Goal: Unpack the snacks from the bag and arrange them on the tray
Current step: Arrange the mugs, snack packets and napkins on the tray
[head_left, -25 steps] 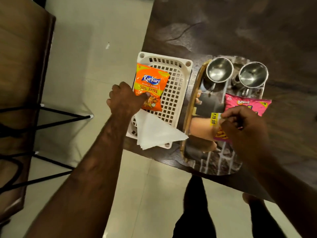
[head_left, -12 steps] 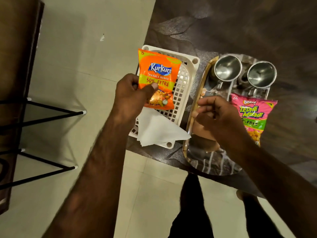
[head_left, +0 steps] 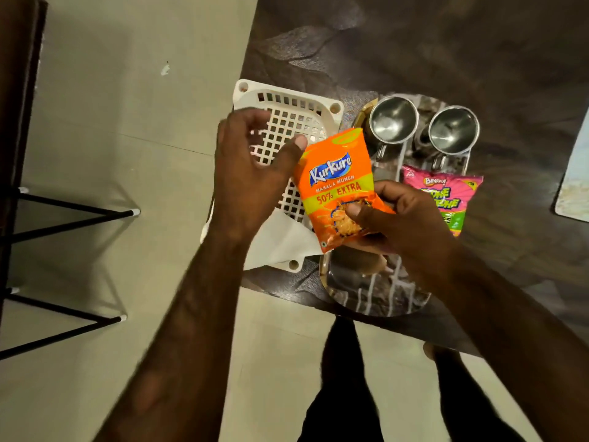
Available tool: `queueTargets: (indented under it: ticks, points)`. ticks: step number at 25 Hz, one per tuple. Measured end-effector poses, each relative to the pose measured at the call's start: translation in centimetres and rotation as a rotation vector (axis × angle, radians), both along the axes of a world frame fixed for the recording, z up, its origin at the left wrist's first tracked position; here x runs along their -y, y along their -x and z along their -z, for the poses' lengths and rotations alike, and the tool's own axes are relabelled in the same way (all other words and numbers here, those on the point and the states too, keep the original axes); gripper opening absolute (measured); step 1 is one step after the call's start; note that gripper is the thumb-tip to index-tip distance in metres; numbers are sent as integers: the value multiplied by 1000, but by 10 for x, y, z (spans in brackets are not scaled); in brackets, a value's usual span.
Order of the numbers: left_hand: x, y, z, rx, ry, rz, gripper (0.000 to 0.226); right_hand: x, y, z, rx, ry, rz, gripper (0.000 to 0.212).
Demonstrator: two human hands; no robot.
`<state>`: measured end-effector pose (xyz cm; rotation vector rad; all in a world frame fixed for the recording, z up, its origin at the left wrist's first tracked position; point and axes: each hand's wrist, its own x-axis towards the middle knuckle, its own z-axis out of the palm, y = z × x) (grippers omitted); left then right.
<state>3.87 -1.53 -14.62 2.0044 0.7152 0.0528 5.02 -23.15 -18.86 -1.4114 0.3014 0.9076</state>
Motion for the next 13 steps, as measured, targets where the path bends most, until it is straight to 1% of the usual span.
queueTargets:
  ticks: [1, 2, 3, 4, 5, 6, 7, 9, 11, 13]
  points:
    - [0, -11, -3, -34, -104, 144, 49, 4, 1, 1, 20, 23, -38, 18]
    - [4, -24, -4, -122, -143, 282, 48, 8, 3, 1, 45, 42, -73, 19]
    - [9, -36, -5, -240, -127, 407, 48, 11, 5, 1, 64, 43, -96, 20]
    - [15, -45, -5, -361, -68, 514, 45, 13, 7, 1, 72, 31, -106, 22]
    - [21, -51, -3, -445, 9, 582, 40, 16, 9, 0, 69, 9, -107, 23]
    - [25, -54, 0, -478, 80, 613, 35, 20, 10, 0, 61, -13, -101, 24]
    - [29, -54, 4, -469, 128, 614, 32, 24, 12, 0, 51, -31, -91, 26]
    - [30, -51, 12, -394, 158, 543, 26, 32, 15, 2, 7, -49, -34, 32]
    - [28, -47, 19, -326, 183, 443, 22, 40, 18, 4, -82, -59, 74, 33]
    - [30, -45, 22, -310, 228, 380, 19, 48, 20, 5, -121, -62, 150, 29]
